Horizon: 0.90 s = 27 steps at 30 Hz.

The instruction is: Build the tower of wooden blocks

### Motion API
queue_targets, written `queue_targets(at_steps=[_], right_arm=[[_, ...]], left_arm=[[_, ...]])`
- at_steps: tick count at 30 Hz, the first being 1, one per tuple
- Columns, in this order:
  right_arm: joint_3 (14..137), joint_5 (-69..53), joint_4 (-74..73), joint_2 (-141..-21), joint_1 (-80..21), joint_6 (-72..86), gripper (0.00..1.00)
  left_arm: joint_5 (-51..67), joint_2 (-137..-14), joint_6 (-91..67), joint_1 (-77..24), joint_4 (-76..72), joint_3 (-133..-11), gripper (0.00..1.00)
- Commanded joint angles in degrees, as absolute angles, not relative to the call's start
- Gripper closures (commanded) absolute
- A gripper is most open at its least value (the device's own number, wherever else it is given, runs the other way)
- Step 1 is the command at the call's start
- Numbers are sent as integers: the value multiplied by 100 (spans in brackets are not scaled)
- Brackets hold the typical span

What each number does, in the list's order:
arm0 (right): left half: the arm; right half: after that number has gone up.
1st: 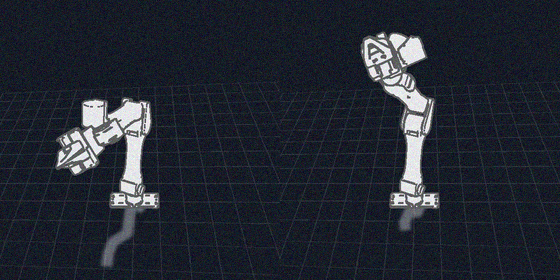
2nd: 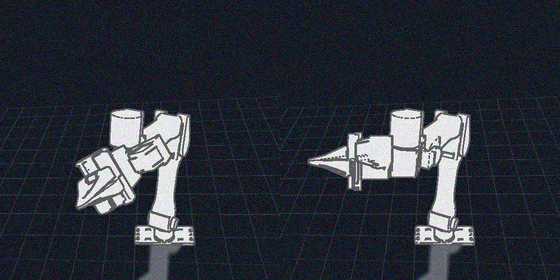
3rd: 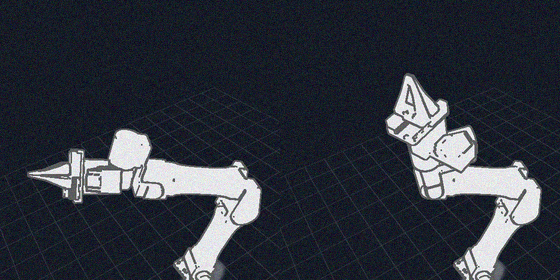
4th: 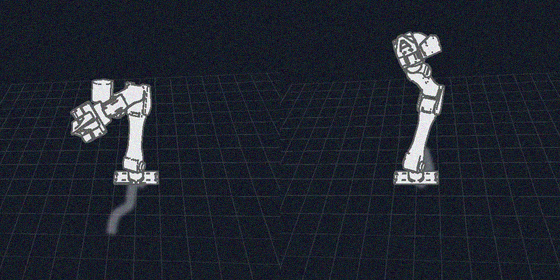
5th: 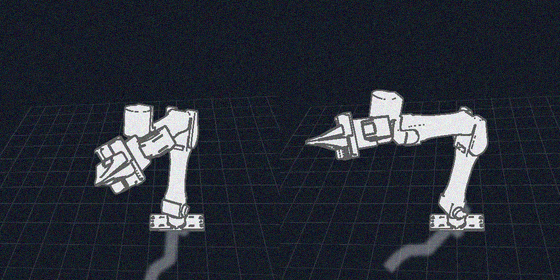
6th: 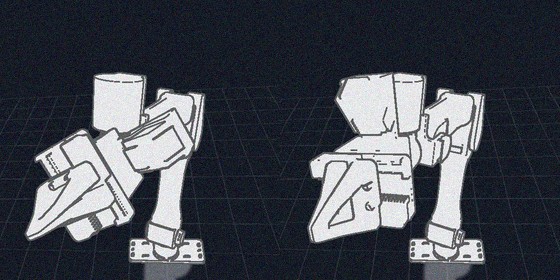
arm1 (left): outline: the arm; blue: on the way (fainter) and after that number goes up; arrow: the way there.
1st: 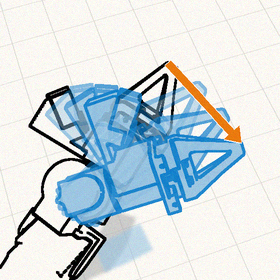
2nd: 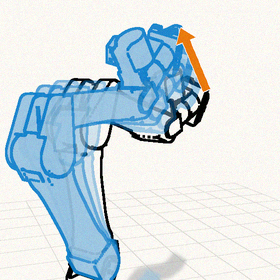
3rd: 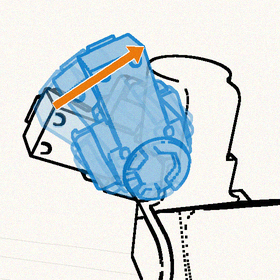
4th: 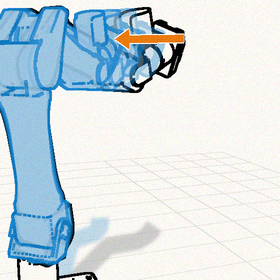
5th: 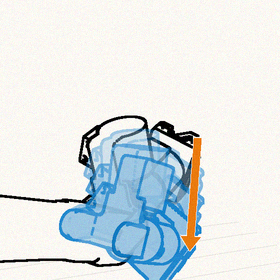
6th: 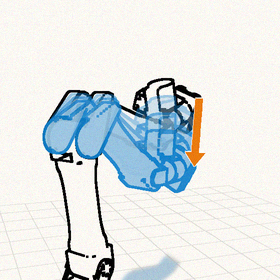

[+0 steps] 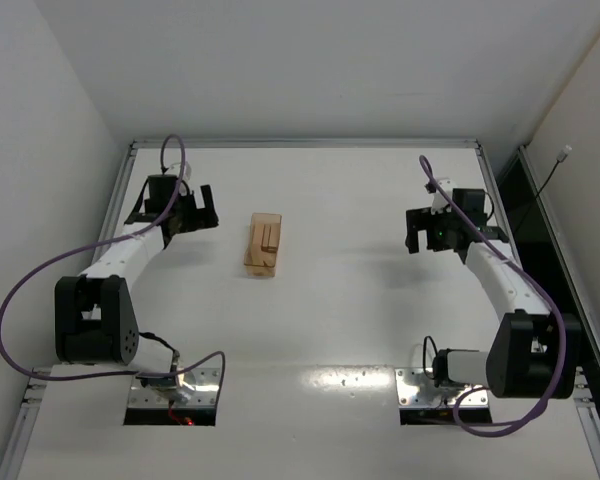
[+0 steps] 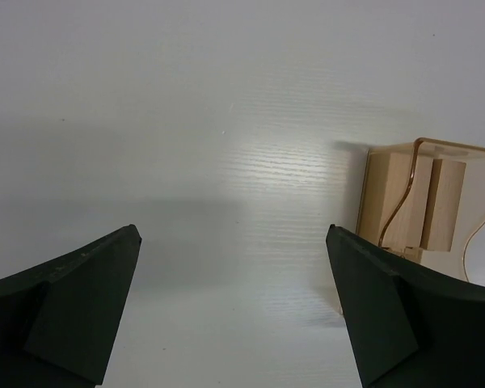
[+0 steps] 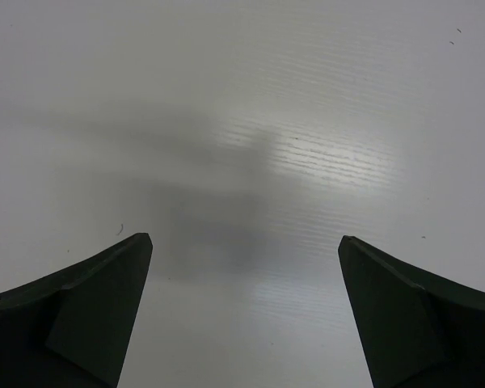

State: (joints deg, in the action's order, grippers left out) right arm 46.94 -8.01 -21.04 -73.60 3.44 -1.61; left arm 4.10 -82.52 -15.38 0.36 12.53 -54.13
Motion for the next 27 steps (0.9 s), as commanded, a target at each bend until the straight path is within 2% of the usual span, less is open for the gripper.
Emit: queue_targets(at_steps=[1,3,8,12,16,22,27], right_arm=[[4930,-870,-1863,-7540,115,79,3],[5167,-870,-1934,-7698,-52,219,7],[6036,-695,-2231,-8471,-1000,483,8],[6827,-484,-2443,-9412,-1651,536,8],[7005,-291,-2443,-9720,-1986,588,8],[7005,-352,-2443,-9790,-2118,650,8],[7242,-133,-2549,-9958,-2311,598,8]], left_arm=[[272,-8253,-1617,149,1107,-5475,0],[211,-8253,-1564,210,1221,-5476,0],[211,-8253,-1504,422,1344,-5590,0],[763,-8253,-1381,475,1468,-5643,0],[1160,-8253,-1187,-104,1468,-5756,0],[871,-8639,-1125,-1291,1590,-6116,0],[598,-9254,-1309,-1713,1722,-6442,20]])
